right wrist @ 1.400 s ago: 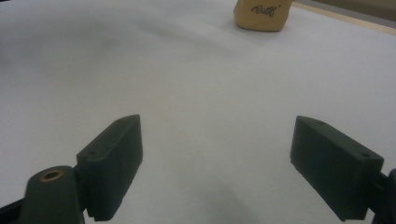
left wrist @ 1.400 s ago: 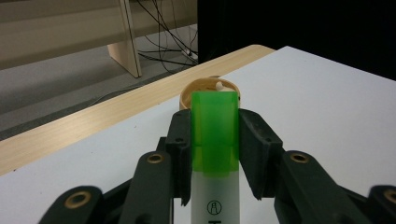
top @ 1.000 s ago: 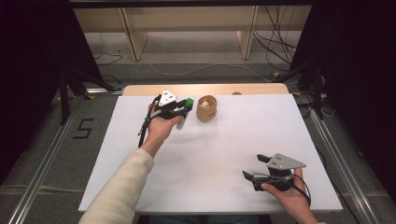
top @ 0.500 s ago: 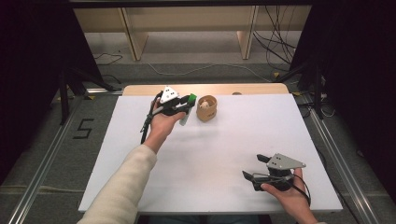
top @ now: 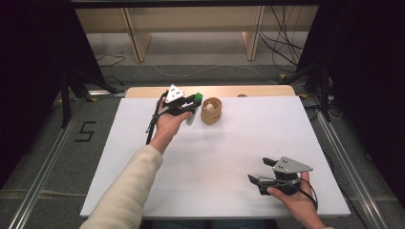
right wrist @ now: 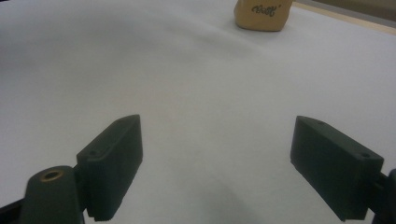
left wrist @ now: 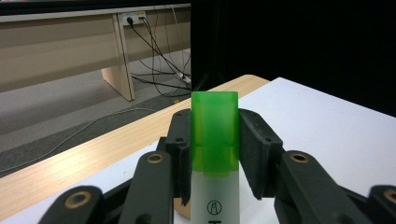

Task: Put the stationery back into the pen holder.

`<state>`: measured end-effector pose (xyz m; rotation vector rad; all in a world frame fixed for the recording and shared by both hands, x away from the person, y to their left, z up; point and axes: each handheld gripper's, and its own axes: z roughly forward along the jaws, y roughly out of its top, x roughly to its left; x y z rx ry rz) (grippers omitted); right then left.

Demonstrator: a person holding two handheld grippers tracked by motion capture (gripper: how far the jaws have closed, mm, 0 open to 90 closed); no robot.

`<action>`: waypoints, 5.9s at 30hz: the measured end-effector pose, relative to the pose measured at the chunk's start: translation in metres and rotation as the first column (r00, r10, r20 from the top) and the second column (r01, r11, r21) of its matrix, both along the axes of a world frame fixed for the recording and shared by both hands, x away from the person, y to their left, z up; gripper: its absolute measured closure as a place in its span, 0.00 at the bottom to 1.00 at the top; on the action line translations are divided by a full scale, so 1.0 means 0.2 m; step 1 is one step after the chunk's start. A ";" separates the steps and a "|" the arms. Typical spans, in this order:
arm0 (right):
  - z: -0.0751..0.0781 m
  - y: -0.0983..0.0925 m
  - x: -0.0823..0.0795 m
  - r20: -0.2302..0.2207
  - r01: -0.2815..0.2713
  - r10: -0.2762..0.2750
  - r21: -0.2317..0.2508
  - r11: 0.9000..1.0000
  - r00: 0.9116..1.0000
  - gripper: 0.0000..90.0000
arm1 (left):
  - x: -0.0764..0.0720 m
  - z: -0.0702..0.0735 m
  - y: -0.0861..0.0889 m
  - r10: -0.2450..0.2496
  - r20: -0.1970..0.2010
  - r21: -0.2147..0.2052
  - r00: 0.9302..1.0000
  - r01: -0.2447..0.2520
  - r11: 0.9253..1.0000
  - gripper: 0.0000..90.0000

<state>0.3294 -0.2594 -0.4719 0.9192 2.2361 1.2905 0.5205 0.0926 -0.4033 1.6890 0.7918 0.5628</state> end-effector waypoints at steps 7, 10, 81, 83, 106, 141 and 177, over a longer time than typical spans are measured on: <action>0.00 0.00 0.00 0.005 -0.009 0.009 -0.004 1.000 1.000 0.20 | 0.02 0.00 -0.01 0.005 0.000 0.006 1.000 -0.005 1.000 0.74; 0.00 0.00 0.00 0.003 -0.007 0.007 -0.003 1.000 1.000 0.20 | 0.03 0.01 -0.02 0.005 -0.001 0.011 1.000 -0.005 1.000 0.74; 0.00 -0.01 0.01 -0.008 -0.004 0.004 0.006 1.000 1.000 0.20 | 0.36 0.05 -0.20 -0.011 0.043 -0.022 0.999 0.012 1.000 0.74; -0.01 -0.02 0.01 -0.007 -0.004 0.004 0.005 1.000 1.000 0.20 | 0.36 0.06 -0.21 -0.013 0.043 -0.024 0.999 0.014 1.000 0.74; 0.00 -0.02 0.01 -0.006 -0.007 0.007 0.007 1.000 1.000 0.20 | 0.40 0.06 -0.29 -0.028 0.050 -0.011 0.998 0.028 1.000 0.74; 0.00 -0.02 0.01 -0.006 -0.011 0.011 0.007 1.000 1.000 0.20 | 0.44 -0.01 -0.33 -0.038 0.025 0.021 0.999 0.037 0.999 0.74; 0.00 -0.02 0.01 -0.004 -0.011 0.011 0.007 1.000 1.000 0.20 | 0.43 -0.11 -0.29 -0.022 -0.035 0.047 0.999 0.024 0.999 0.74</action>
